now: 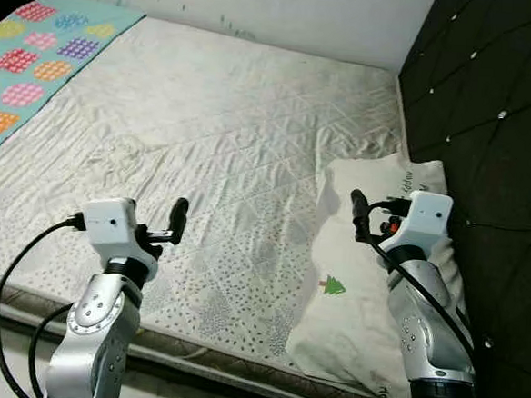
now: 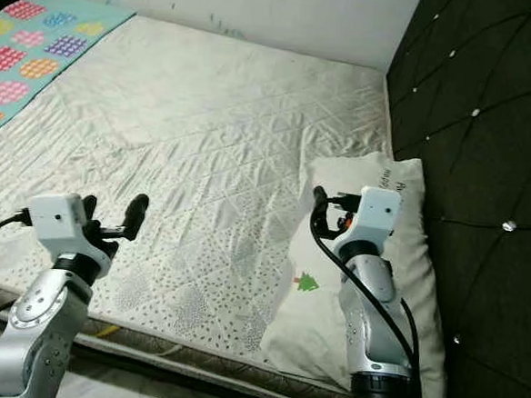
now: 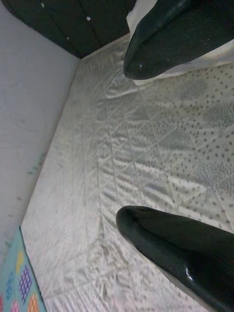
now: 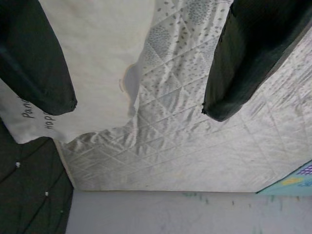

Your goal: Clean up the room

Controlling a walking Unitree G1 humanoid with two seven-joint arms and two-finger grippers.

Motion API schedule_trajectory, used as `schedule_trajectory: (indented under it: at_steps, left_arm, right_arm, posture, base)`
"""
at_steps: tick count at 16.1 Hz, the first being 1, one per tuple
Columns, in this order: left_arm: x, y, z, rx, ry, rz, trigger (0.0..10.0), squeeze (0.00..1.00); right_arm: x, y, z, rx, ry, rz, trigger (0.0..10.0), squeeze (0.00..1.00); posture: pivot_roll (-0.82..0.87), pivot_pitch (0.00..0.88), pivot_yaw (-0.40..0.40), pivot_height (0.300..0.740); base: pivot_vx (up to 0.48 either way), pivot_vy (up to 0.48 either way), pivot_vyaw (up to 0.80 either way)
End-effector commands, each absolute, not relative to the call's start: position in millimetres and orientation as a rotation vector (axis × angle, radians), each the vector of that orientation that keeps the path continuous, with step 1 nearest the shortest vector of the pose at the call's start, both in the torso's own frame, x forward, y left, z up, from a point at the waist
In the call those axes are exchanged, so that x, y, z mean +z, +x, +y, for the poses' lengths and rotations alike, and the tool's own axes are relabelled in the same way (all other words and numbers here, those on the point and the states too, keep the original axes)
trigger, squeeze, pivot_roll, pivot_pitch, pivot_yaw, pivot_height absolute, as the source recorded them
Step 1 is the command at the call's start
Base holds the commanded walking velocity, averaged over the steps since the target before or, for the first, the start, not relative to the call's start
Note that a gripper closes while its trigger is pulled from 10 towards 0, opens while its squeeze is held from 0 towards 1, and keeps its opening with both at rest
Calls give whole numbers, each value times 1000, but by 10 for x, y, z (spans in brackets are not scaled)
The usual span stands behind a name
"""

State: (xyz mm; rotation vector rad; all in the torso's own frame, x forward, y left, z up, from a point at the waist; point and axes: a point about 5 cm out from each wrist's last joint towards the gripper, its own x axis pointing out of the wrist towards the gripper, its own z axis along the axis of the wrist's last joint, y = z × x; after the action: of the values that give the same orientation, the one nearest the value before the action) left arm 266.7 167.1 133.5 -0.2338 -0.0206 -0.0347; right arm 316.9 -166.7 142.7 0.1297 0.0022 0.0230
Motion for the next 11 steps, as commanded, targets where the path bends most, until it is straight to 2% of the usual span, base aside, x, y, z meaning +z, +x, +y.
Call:
schedule_trajectory:
  at_steps: [1, 11]
  left_arm:
    - [1334, 2662, 1648, -47, -238, -16, 10000, 0]
    - [1349, 2687, 1661, -50, -228, -16, 10000, 0]
  right_arm:
    - [1455, 3180, -1684, 15, 129, -3, 10000, 0]
    - [1440, 3181, -1661, 14, 134, -1, 10000, 0]
  posture:
    - [25, 128, -17, 740]
    - [30, 136, -6, 740]
  base:
    - [0, 409, 0]
    - [0, 421, 0]
